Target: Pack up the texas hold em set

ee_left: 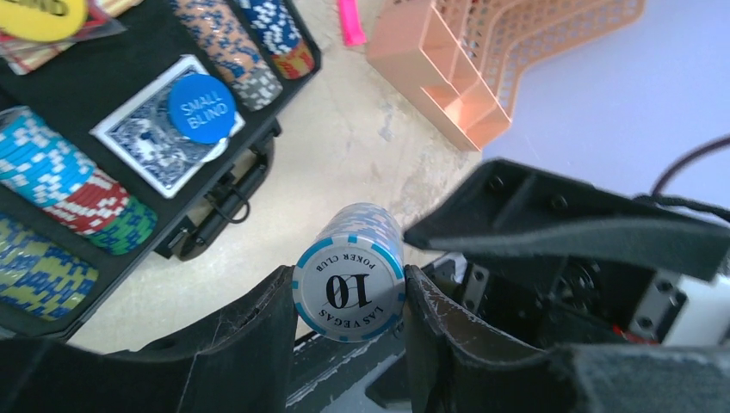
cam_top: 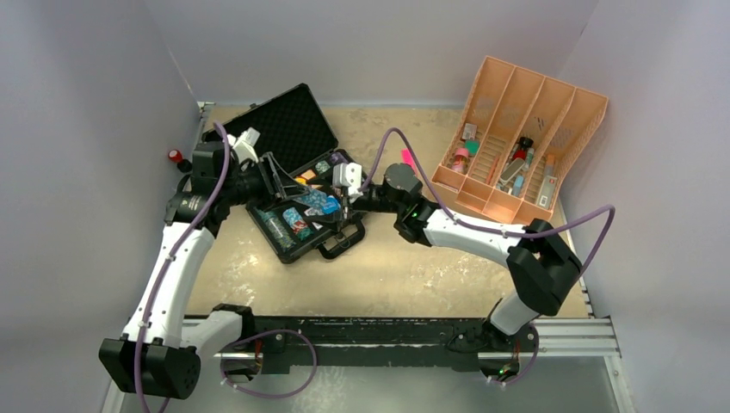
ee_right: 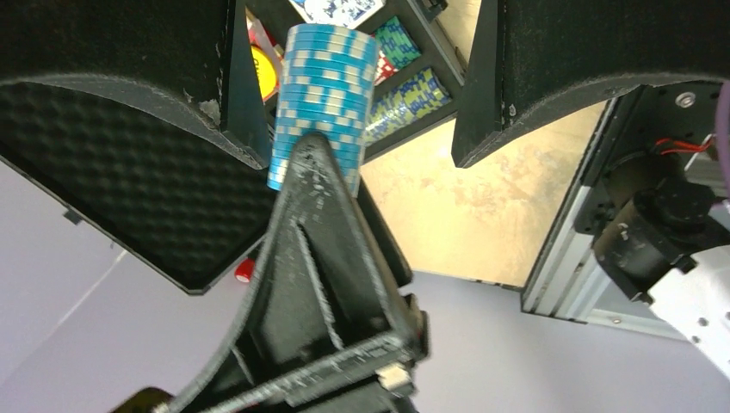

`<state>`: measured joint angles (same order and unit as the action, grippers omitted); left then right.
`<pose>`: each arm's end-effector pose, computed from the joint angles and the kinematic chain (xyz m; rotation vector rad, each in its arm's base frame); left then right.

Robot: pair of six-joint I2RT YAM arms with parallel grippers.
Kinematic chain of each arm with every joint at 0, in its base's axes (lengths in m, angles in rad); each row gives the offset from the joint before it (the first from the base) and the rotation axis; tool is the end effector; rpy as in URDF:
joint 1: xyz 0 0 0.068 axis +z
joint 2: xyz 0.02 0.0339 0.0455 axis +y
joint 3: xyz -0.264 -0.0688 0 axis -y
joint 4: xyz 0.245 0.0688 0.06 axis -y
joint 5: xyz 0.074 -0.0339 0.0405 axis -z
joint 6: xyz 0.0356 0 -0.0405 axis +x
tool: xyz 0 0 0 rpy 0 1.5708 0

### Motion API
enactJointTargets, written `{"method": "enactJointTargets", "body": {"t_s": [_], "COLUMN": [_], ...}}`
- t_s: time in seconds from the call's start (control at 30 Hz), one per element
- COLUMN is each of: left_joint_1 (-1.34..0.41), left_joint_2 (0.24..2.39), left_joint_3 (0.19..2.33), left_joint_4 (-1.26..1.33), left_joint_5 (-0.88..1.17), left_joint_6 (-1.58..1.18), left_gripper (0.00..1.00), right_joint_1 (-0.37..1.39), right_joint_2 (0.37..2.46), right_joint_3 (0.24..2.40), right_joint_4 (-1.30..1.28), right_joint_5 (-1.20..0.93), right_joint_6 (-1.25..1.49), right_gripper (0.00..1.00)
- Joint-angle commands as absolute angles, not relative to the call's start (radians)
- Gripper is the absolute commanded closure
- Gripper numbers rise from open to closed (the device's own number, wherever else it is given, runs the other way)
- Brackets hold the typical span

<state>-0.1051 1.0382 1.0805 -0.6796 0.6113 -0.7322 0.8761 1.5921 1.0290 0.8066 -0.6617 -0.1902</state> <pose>0.2078 -0.0425 0.3499 -0.3584 2.2809 -1.1244 0.2161 0.2936 0.3220 -1.1807 0.8497 1.0035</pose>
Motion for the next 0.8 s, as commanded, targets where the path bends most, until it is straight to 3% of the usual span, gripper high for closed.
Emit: {"method": "enactJointTargets", "body": {"t_s": [0.0, 0.23, 0.77], "left_joint_1": [-0.103, -0.103, -0.103], "left_joint_2": [0.994, 0.979, 1.01], "left_joint_3": [1.088, 1.088, 1.087], "left_joint_4": [-0.568, -0.579, -0.621], "left_joint_5": [0.749, 0.743, 0.751], "left_joint_6": [-0.711, -0.713, -0.733], "left_gripper": [0.77, 0.77, 0.78], "right_joint_1": [0.864, 0.844, 0.838], "right_joint_2": [1.568, 1.566, 1.61], "right_joint_3": [1.021, 0.979, 1.044], "right_joint_4": [0.902, 0.943, 0.853], "right_joint_5": [-0.609, -0.608, -0.649], "right_joint_6": [-0.148, -0.124, -0.139], "right_gripper": [0.21, 0.24, 0.67]}}
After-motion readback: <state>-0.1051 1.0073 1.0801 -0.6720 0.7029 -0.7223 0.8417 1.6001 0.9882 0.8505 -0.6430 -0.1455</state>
